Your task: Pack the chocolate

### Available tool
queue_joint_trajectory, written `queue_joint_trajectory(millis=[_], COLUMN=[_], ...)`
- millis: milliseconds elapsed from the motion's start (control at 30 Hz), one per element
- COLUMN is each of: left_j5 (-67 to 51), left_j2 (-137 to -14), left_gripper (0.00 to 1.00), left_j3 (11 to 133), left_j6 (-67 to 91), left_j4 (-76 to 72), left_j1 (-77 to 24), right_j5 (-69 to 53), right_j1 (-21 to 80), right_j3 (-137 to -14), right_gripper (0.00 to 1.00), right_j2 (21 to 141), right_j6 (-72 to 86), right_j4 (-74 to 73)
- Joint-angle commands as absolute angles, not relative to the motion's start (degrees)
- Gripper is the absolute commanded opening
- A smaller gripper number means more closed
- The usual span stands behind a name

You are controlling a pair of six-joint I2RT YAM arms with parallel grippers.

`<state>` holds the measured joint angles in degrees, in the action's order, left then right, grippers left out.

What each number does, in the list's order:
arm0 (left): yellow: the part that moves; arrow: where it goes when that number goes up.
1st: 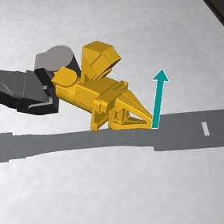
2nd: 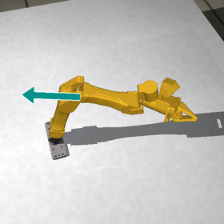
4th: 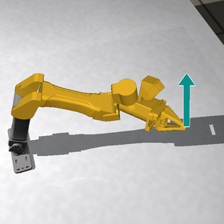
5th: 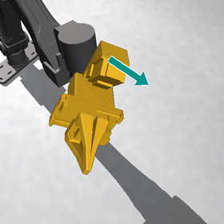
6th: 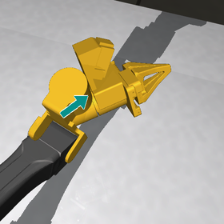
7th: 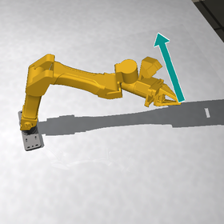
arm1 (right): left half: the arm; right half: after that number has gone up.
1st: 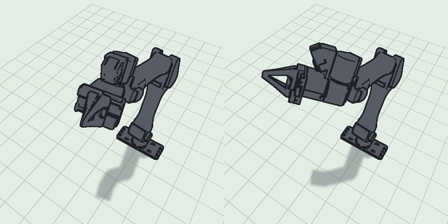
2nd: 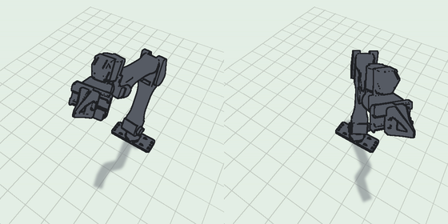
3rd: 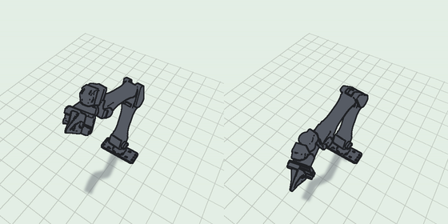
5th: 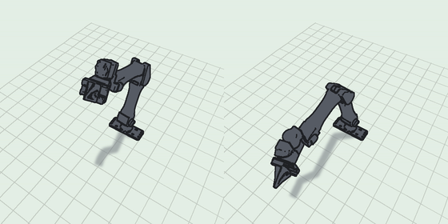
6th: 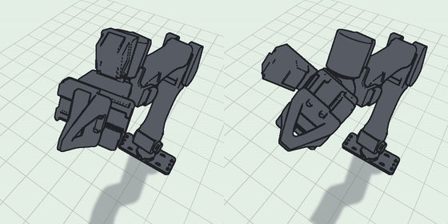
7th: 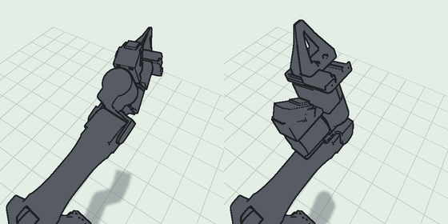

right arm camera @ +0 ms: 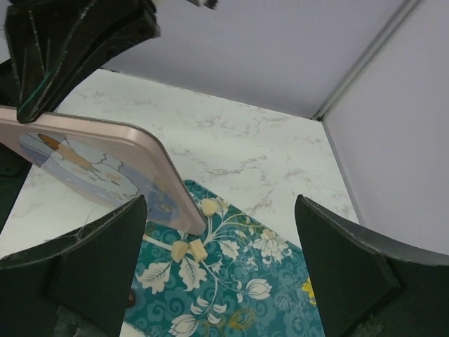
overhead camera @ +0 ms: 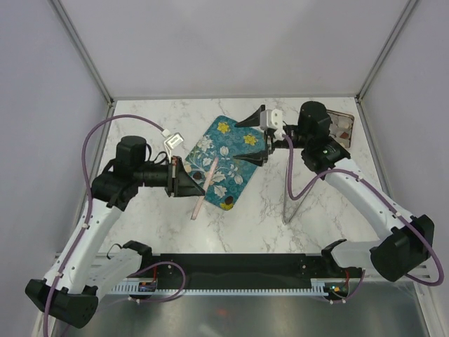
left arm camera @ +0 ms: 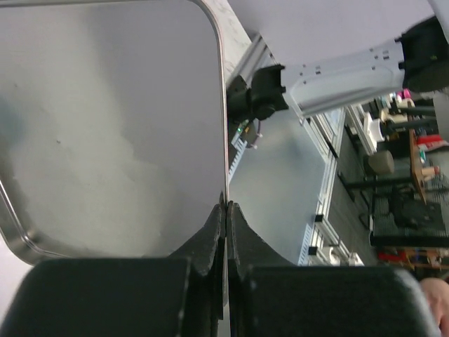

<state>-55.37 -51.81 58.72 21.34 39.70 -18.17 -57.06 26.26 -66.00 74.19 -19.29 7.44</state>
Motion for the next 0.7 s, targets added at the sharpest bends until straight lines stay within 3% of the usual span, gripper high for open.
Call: queue_joint_trajectory(millis=[0,333,667], left_j5=[-62.84,-63.63,-64.95], left_j2=[-52.73,-58.35,-63.63], left_gripper=[0.02,0.02,0.02], left_j3=[60.29,62.40,63.89], left_j6=[18.37,15.12,10.99], left_j4=[37.71,37.79,37.88], left_j1=[-20.38,-24.52,-27.33], right_j5=[-63.98,-70.57,-66.90], right_j1=[28.65,31.55,37.00], right_j3=[-71.54,-74.79,-76.73], right_gripper=[0.94,0.92,0.89], right_j2=[74.18,75.76,80.59], right_j6=[-40.50,-54.31,-64.77], right_j4=[-7.19,-25.21,-38.40])
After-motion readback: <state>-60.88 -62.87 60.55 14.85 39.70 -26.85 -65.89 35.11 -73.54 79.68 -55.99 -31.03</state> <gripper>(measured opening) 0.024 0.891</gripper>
